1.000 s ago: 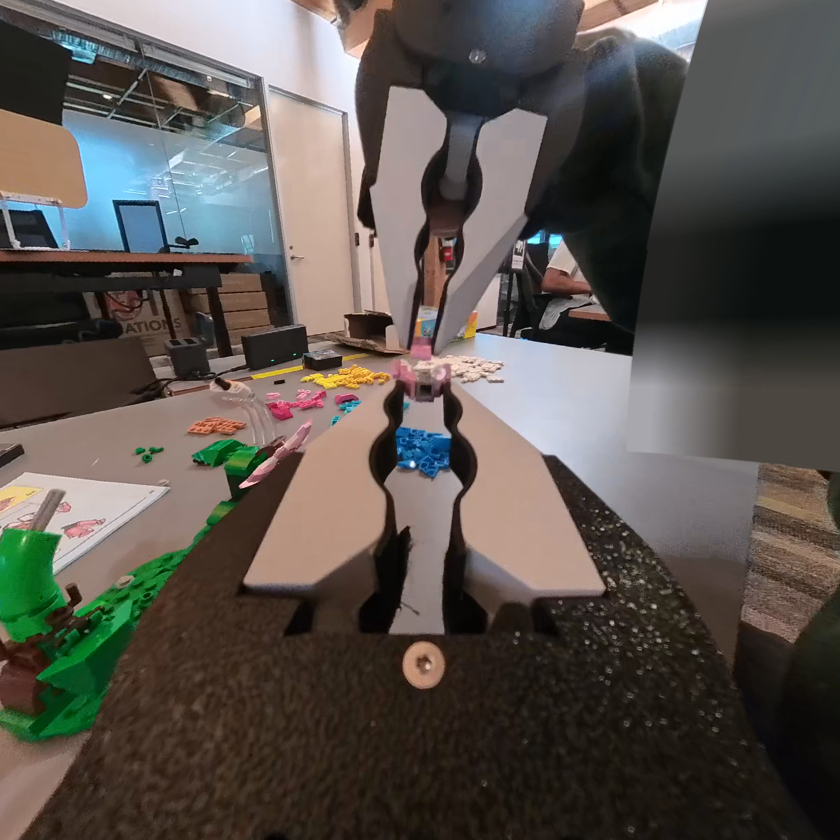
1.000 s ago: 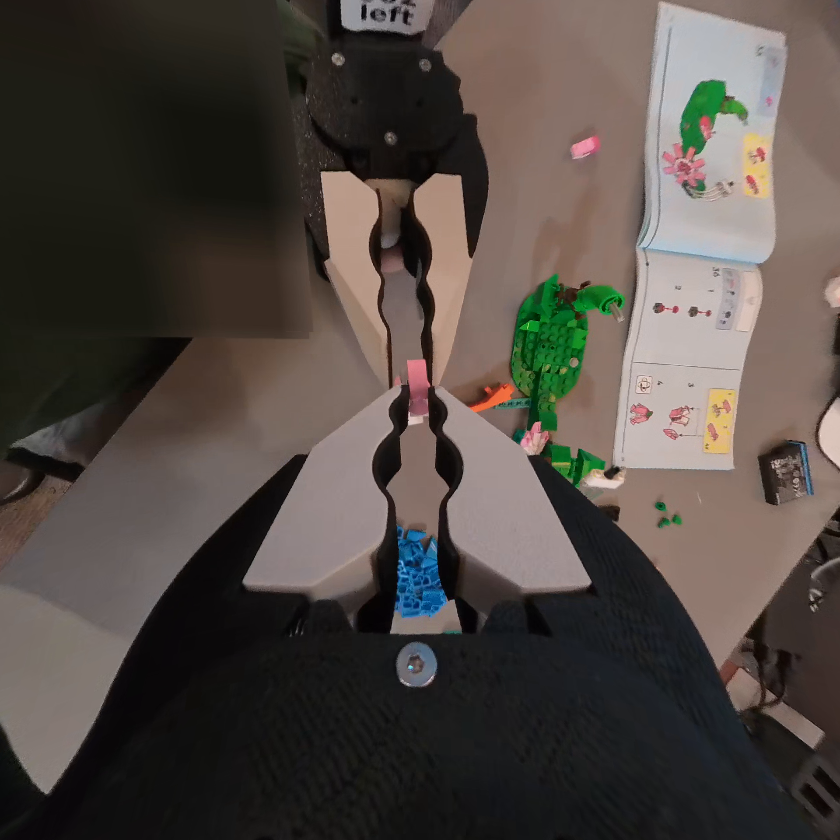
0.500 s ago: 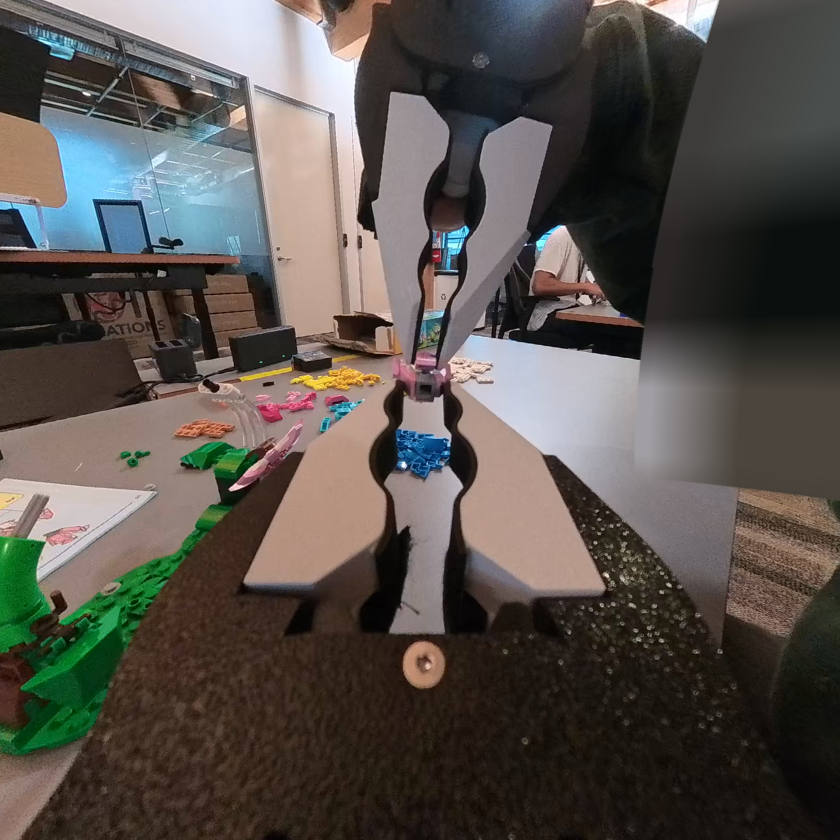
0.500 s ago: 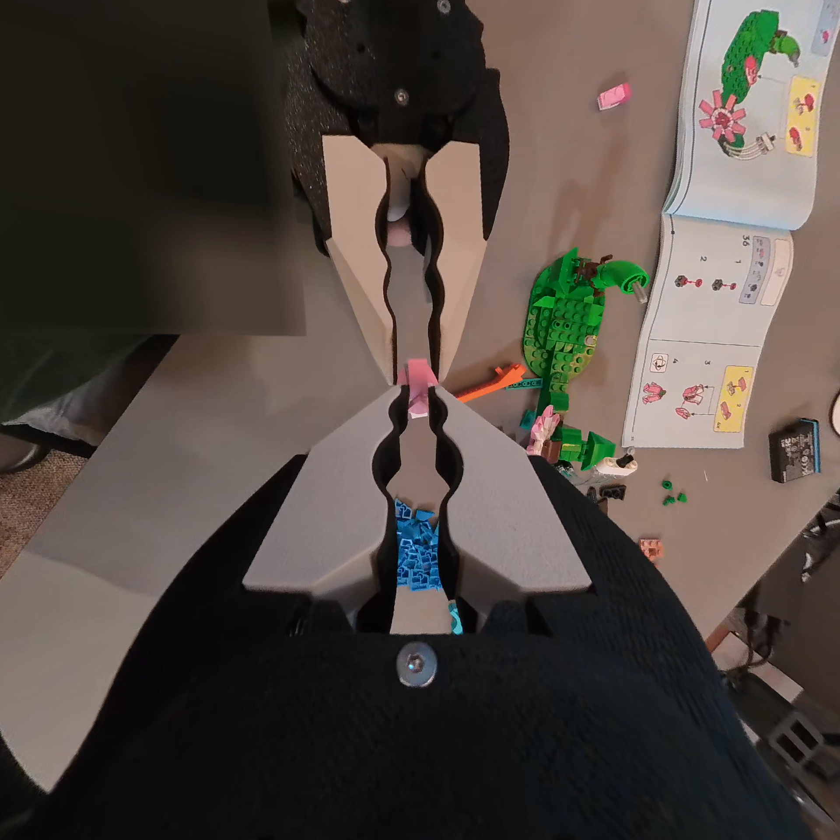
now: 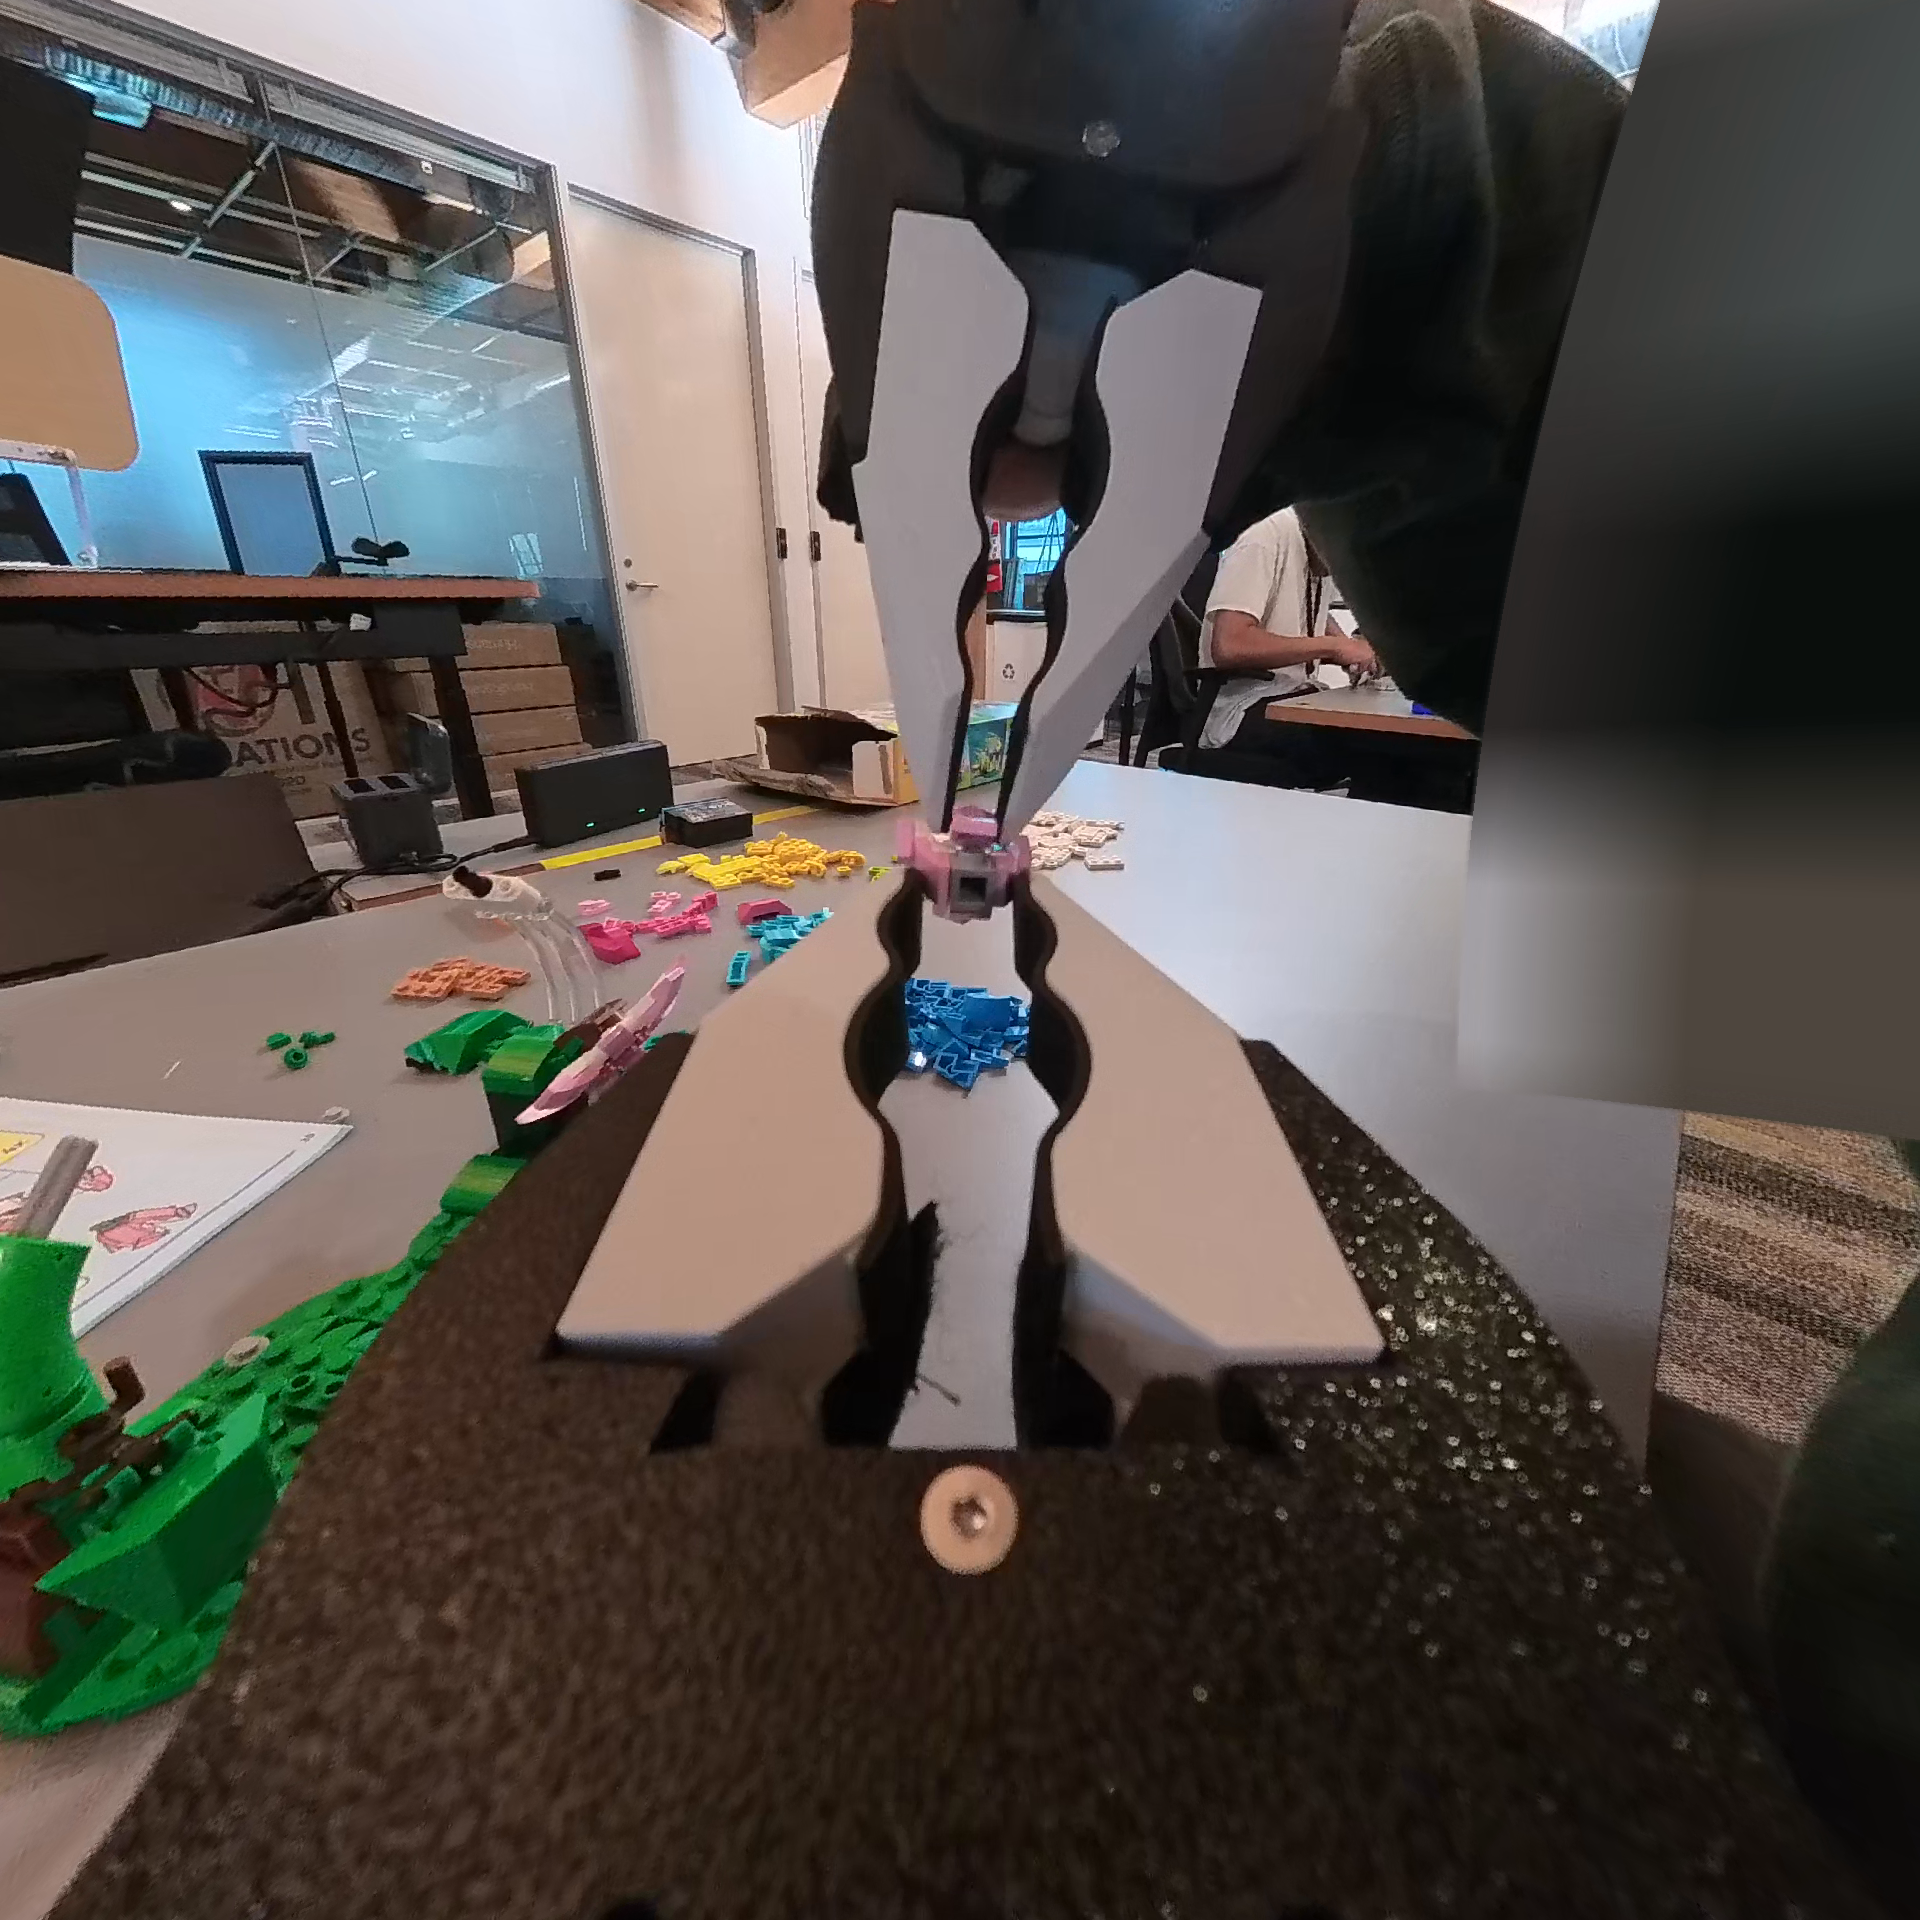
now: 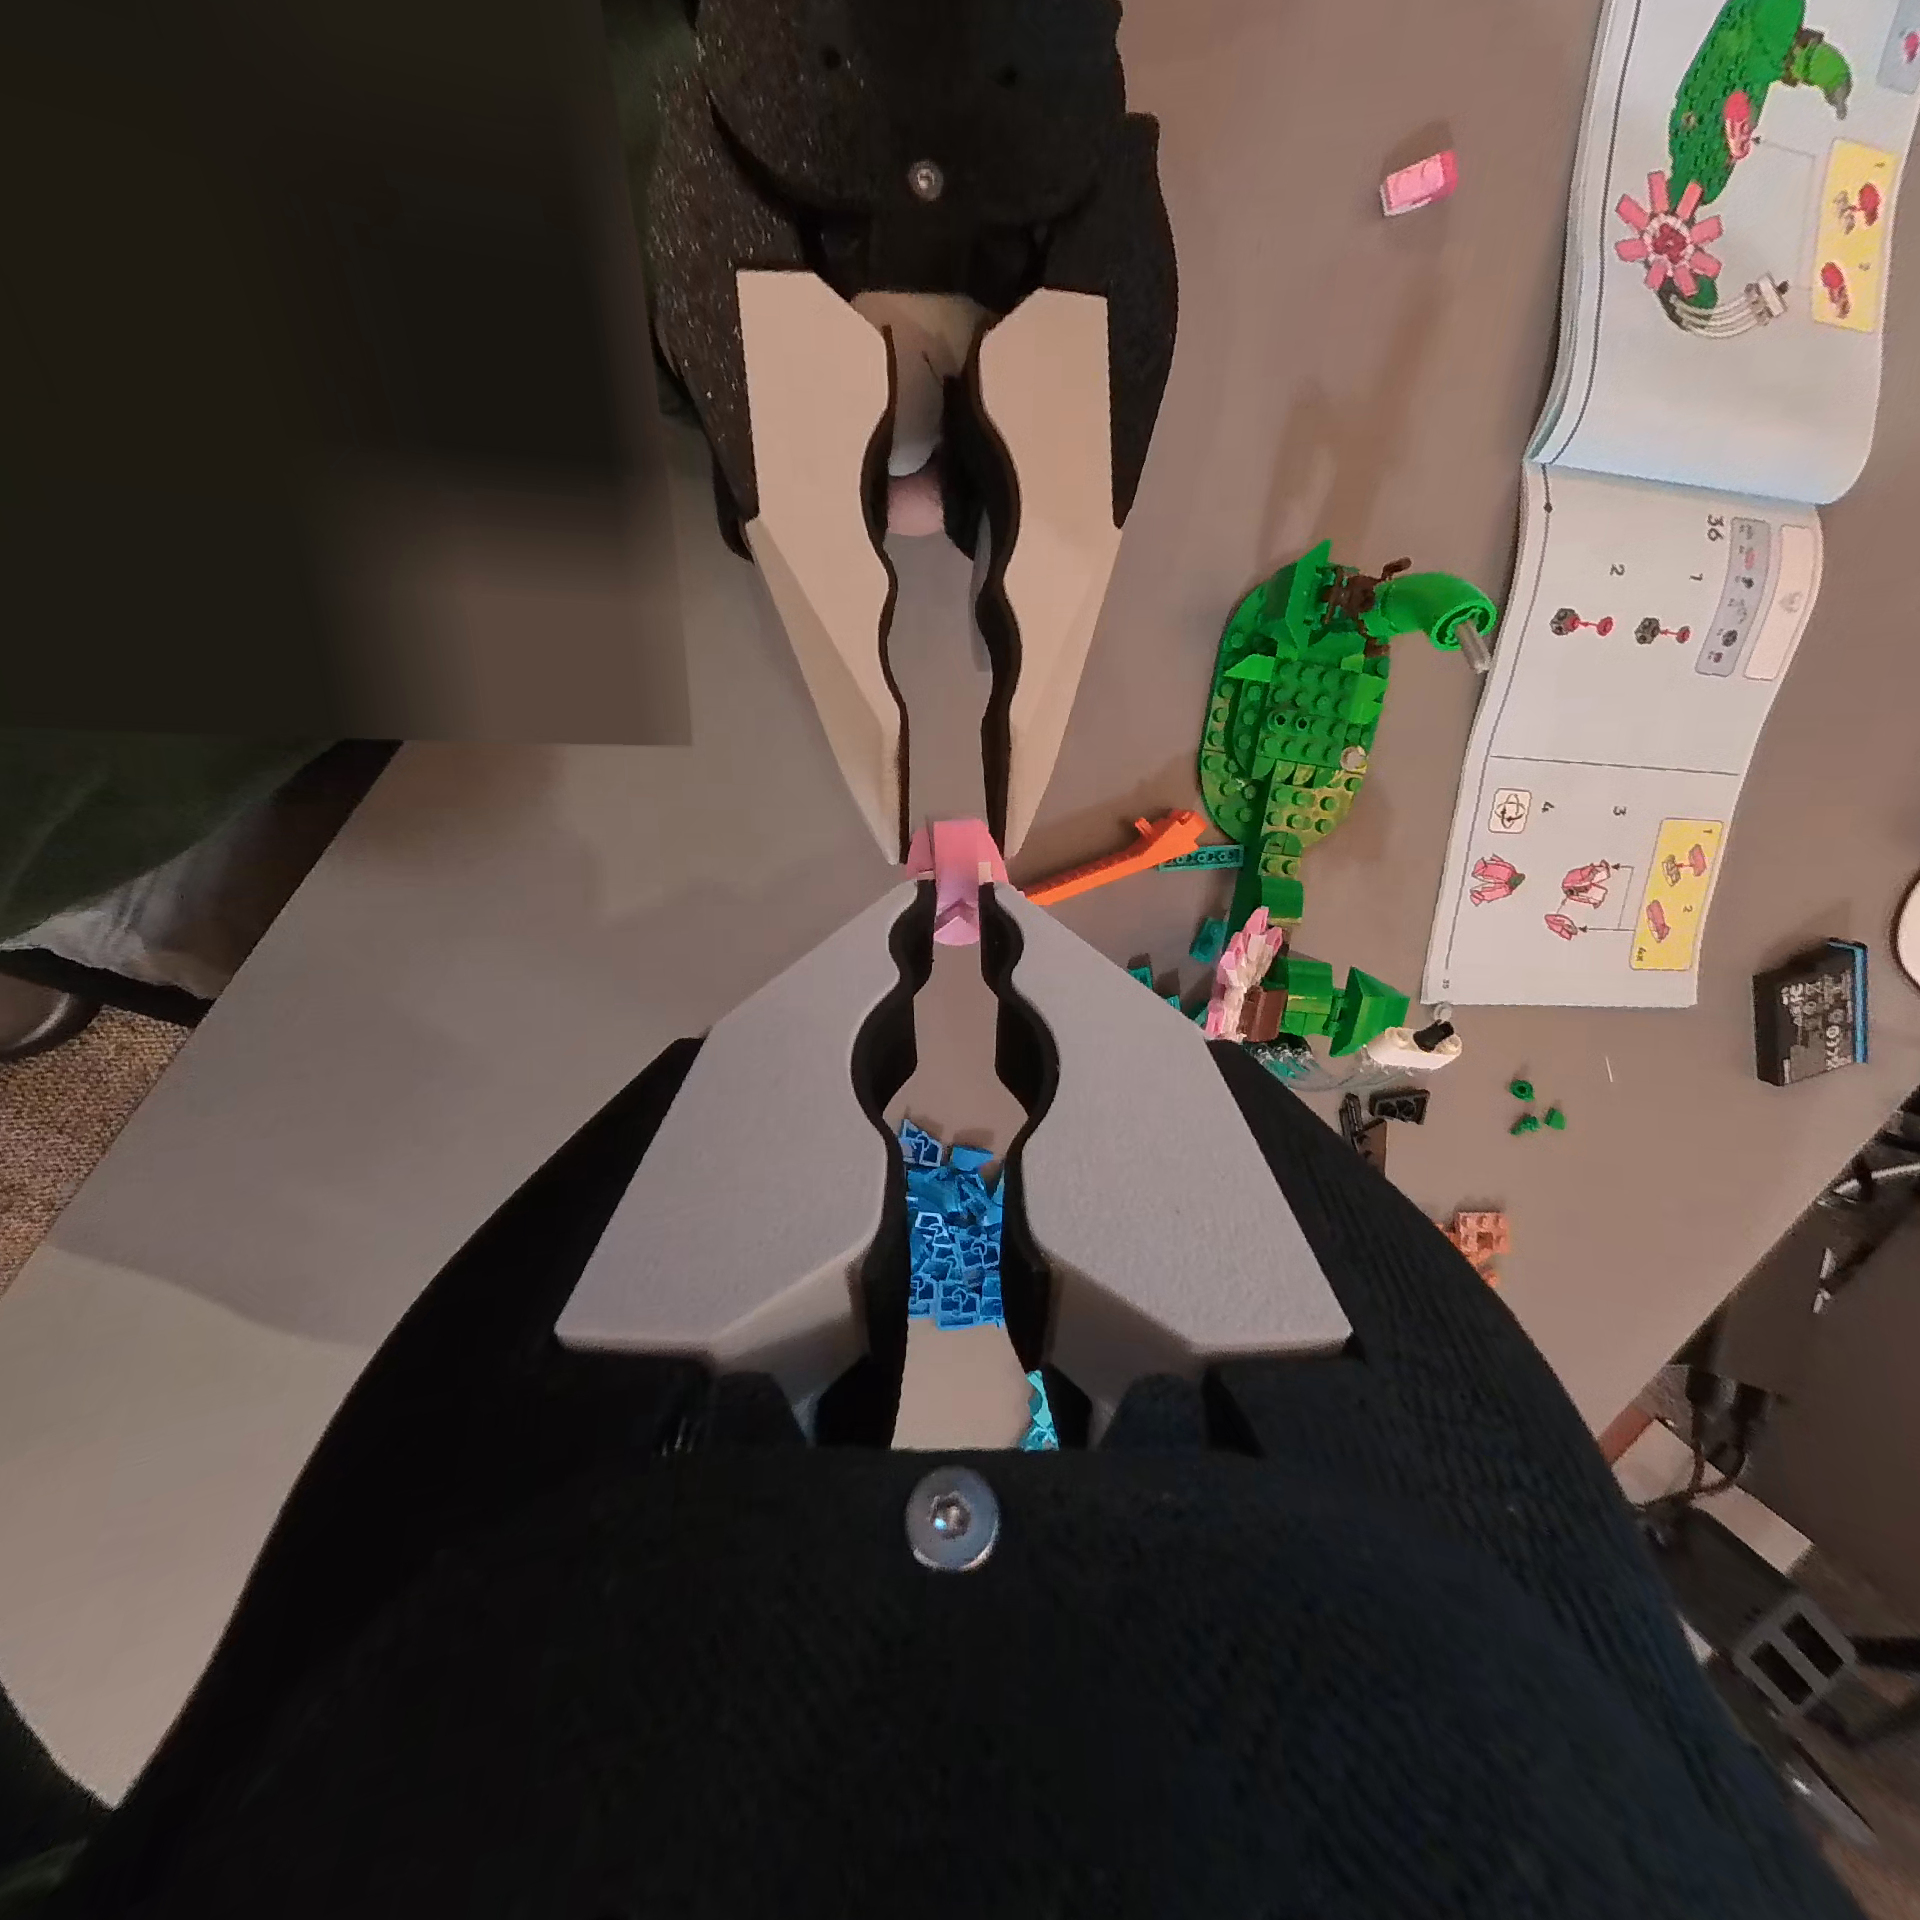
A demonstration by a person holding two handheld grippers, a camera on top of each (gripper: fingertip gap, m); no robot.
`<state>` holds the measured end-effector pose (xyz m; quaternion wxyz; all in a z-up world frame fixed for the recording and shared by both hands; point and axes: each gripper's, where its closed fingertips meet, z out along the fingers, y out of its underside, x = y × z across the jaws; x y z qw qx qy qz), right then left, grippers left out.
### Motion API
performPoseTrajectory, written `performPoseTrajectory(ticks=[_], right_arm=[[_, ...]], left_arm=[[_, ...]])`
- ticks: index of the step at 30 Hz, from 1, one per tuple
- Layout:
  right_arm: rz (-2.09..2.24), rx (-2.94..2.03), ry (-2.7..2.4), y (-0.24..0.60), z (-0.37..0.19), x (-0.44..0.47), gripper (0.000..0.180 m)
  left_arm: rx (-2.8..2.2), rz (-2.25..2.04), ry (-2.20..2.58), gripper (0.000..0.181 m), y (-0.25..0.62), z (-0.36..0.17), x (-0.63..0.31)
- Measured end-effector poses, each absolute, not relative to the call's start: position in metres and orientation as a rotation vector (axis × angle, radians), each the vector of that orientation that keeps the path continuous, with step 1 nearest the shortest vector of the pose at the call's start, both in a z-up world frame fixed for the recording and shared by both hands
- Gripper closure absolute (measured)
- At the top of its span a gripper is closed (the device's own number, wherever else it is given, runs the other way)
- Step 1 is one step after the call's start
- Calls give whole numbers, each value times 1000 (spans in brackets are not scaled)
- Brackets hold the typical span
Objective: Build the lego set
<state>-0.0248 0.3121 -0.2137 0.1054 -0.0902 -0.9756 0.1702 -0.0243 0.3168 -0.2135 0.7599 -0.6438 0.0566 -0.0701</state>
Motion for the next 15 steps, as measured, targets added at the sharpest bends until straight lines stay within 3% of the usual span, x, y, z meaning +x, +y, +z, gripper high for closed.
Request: performPoseTrajectory(ticks=[15], right_arm=[[533,-260,-2877,308,-213,-23,176]], left_arm=[[-1399,-155,126,166,317,-213,-24]])
